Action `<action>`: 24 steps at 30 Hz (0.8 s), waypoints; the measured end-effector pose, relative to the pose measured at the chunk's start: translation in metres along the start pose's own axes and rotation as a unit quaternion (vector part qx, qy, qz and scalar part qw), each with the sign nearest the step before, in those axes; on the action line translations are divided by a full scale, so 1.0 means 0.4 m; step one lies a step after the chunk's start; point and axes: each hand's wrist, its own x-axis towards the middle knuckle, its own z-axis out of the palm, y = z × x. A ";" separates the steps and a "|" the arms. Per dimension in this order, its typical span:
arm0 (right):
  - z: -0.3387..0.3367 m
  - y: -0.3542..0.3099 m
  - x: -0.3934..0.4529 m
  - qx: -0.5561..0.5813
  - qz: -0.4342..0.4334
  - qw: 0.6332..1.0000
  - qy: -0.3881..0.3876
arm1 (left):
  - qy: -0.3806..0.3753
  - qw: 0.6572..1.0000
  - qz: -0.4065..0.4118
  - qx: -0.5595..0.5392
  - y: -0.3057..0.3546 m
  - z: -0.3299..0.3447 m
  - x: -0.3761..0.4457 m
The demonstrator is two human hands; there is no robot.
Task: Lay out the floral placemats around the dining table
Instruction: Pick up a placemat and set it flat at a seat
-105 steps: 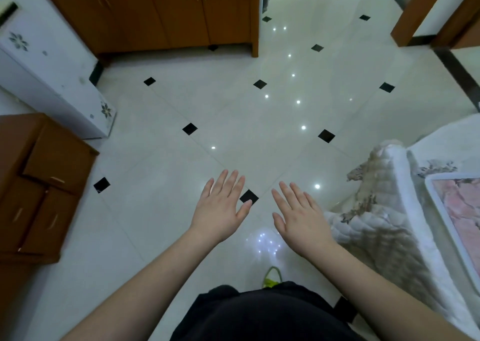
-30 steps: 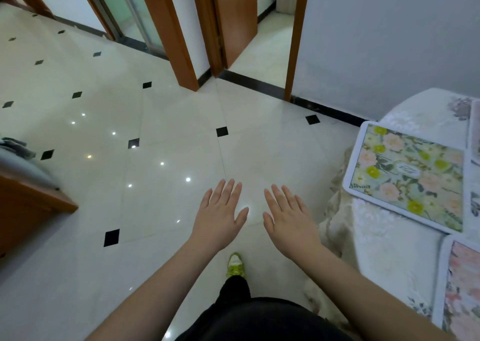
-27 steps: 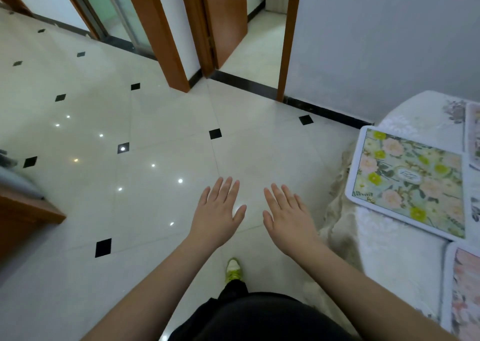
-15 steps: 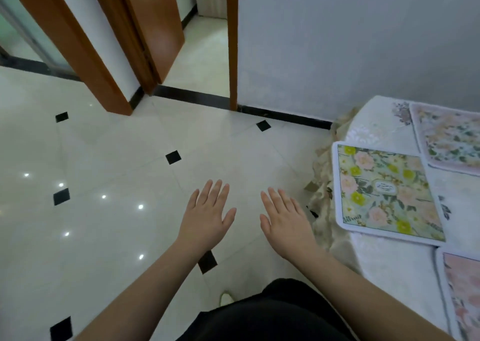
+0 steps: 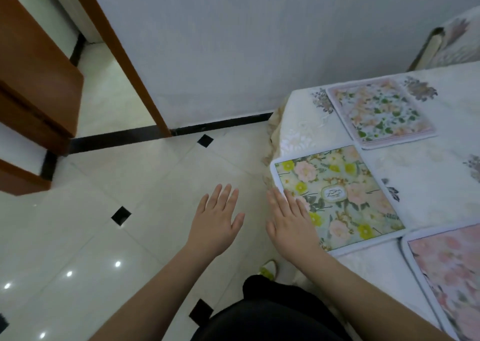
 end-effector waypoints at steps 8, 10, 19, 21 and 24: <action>-0.025 0.136 0.116 0.012 0.090 0.996 -0.009 | -0.019 0.994 0.100 0.029 0.089 -0.048 0.260; -0.032 0.168 0.127 0.025 0.123 0.992 -0.003 | -0.028 0.989 0.143 0.034 0.127 -0.049 0.321; -0.034 0.275 0.162 0.079 0.298 0.951 0.003 | -0.088 0.935 0.336 0.071 0.265 -0.014 0.587; -0.030 0.278 0.171 0.085 0.338 0.937 0.000 | -0.109 0.911 0.390 0.084 0.292 -0.004 0.643; -0.020 0.272 0.192 0.093 0.410 0.907 0.009 | -0.108 0.874 0.465 0.089 0.332 -0.007 0.710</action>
